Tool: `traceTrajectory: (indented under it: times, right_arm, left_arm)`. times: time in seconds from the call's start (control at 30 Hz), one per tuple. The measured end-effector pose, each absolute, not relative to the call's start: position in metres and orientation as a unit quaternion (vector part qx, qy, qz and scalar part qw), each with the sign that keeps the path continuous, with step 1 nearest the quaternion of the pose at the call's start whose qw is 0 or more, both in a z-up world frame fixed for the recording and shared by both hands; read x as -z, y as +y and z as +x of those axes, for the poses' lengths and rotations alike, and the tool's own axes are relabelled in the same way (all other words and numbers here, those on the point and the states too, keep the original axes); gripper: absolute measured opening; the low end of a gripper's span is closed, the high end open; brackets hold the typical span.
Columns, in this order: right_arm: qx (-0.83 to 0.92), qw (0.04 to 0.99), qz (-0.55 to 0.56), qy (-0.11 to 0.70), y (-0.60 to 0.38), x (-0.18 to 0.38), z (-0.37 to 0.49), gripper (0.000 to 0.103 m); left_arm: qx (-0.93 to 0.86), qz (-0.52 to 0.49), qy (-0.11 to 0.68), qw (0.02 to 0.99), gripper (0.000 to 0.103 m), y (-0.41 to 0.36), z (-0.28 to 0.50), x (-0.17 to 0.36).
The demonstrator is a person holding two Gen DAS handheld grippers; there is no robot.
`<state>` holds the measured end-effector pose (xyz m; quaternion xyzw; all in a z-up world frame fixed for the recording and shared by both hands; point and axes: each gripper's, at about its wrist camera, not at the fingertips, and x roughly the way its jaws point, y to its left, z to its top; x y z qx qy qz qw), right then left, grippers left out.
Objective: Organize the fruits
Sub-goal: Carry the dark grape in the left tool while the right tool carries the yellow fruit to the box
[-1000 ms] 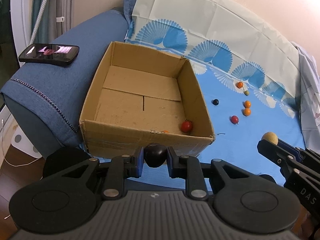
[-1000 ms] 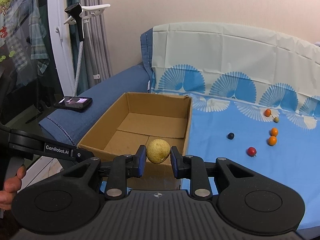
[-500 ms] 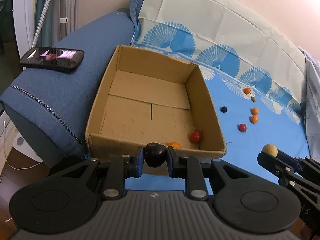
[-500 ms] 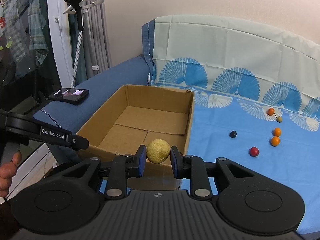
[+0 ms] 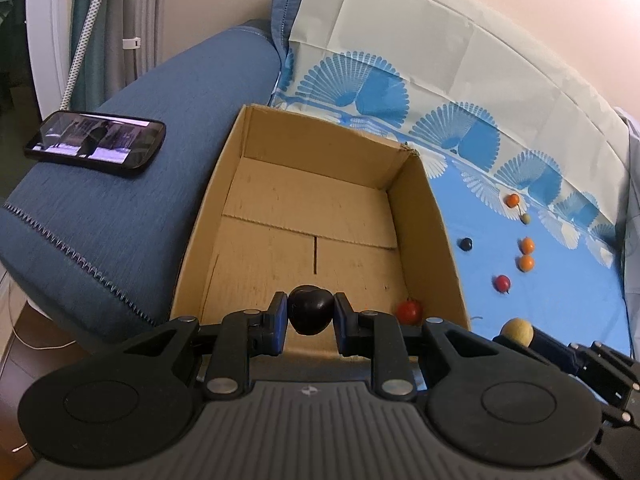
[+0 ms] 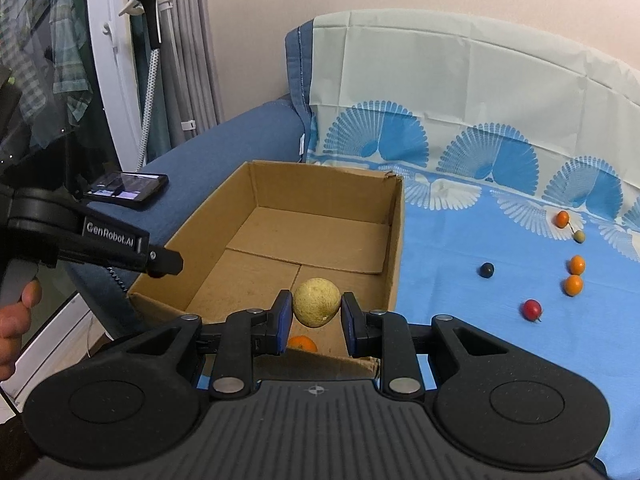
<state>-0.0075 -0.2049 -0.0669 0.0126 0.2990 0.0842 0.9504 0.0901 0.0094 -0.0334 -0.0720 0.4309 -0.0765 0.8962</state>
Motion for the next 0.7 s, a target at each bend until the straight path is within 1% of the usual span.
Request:
traceTrajectory:
  times: [0.3,0.7]
  right_arm:
    - [-0.092,0.944,0.009,0.315,-0.197,0.084,0.031,0.027]
    - [-0.102,0.932,0.005,0.347,-0.191,0.115,0.074,0.027]
  left_arm:
    - [0.070,-0.065,0.447,0.889,0.026,0.005,0.126,0.054]
    - [0.059,-0.038,0.474,0.878,0.026,-0.005,0.164,0.095]
